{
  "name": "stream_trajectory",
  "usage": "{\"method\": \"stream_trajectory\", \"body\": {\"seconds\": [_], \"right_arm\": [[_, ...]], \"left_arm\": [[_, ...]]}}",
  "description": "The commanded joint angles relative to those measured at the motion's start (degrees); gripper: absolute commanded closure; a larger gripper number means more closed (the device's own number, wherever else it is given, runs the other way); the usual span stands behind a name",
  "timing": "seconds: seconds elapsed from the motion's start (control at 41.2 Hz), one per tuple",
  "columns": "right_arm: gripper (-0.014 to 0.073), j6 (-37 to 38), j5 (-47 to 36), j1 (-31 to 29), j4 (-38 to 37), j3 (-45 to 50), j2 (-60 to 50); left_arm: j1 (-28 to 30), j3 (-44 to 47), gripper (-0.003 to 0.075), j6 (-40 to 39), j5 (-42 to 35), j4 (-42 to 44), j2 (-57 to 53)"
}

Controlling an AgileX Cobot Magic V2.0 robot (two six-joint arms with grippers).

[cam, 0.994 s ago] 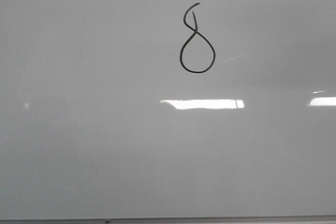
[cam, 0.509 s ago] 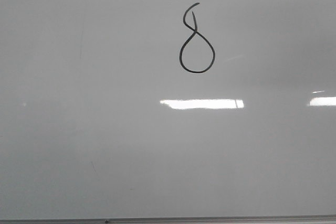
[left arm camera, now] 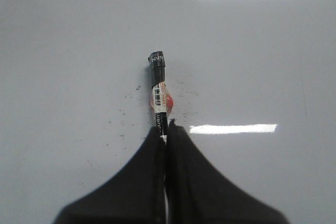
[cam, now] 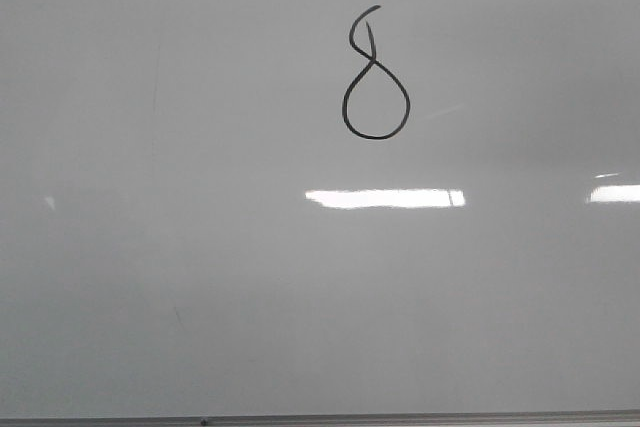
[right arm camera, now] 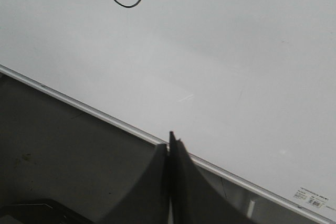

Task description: Write number 8 on whiteboard

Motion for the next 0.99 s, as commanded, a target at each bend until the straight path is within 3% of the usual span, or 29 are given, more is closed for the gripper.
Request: {"method": "stream_trajectory", "body": {"seconds": [0.0,0.752,0.97], "right_arm": [[0.0662,0.07,-3.52,-0.40,-0.90,-1.36,0.27],[0.0662,0.07,-4.24,-0.59,-0.90,-0.52,-0.54],[0.0662,-0.05,-16.05,-12.52,-1.09,11.16,-9.52]], "left_arm": [[-0.20,0.75,0.0741,-0.46,-5.01,-0.30,-0.73],[-0.20,0.75,0.0741,-0.46,-5.01,-0.30,-0.73],[-0.20,0.75,0.0741,-0.46,-5.01,-0.30,-0.73]]}}
